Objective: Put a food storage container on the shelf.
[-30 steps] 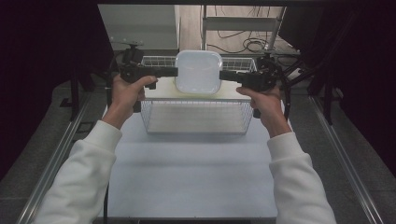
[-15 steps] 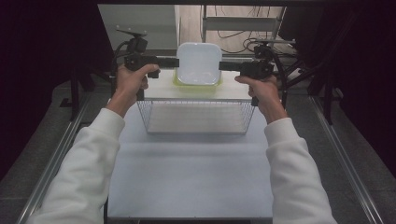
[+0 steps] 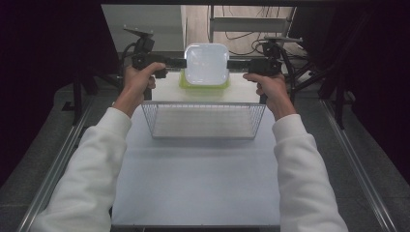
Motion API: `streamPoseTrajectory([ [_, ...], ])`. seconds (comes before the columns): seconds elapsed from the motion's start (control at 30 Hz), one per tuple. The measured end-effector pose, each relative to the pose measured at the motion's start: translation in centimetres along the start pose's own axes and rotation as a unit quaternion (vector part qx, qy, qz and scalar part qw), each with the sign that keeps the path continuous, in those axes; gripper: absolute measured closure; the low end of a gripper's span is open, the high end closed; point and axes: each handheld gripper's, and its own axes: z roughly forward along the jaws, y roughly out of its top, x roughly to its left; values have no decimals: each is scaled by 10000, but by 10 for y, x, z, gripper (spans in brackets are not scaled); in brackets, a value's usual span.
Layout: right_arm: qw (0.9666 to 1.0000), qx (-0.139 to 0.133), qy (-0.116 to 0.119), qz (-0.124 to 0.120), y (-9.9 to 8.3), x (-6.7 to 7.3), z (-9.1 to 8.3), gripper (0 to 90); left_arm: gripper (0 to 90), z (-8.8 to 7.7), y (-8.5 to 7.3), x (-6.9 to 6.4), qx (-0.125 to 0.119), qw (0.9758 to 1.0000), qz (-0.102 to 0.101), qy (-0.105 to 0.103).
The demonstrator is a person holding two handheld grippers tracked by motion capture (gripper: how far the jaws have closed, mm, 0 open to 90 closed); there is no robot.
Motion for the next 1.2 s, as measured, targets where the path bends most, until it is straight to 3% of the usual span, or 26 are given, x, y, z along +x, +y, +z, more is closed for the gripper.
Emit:
streamPoseTrajectory([
  [0.2, 9996, 34, -13, 268, 6, -2, 3, 791, 804, 1, 7, 7, 128, 9993, -333, -115],
  [0.37, 9983, 35, 4, 575, 12, -8, 7, 784, 805, 4, 16, 16, 221, 9969, -710, -238],
  [0.63, 9917, -69, 155, 1274, 15, -23, 13, 778, 794, 10, 21, 32, 87, 9916, -1195, -478],
  [0.97, 9832, -179, 160, 1810, 16, -32, 18, 772, 780, 15, 23, 41, -64, 9882, -1447, -491],
  [1.07, 9804, -164, 161, 1958, 16, -34, 21, 755, 775, 15, 22, 45, -58, 9880, -1479, -435],
  [1.2, 9792, -177, 186, 2015, 15, -36, 23, 752, 777, 15, 21, 45, -83, 9882, -1468, -430],
])
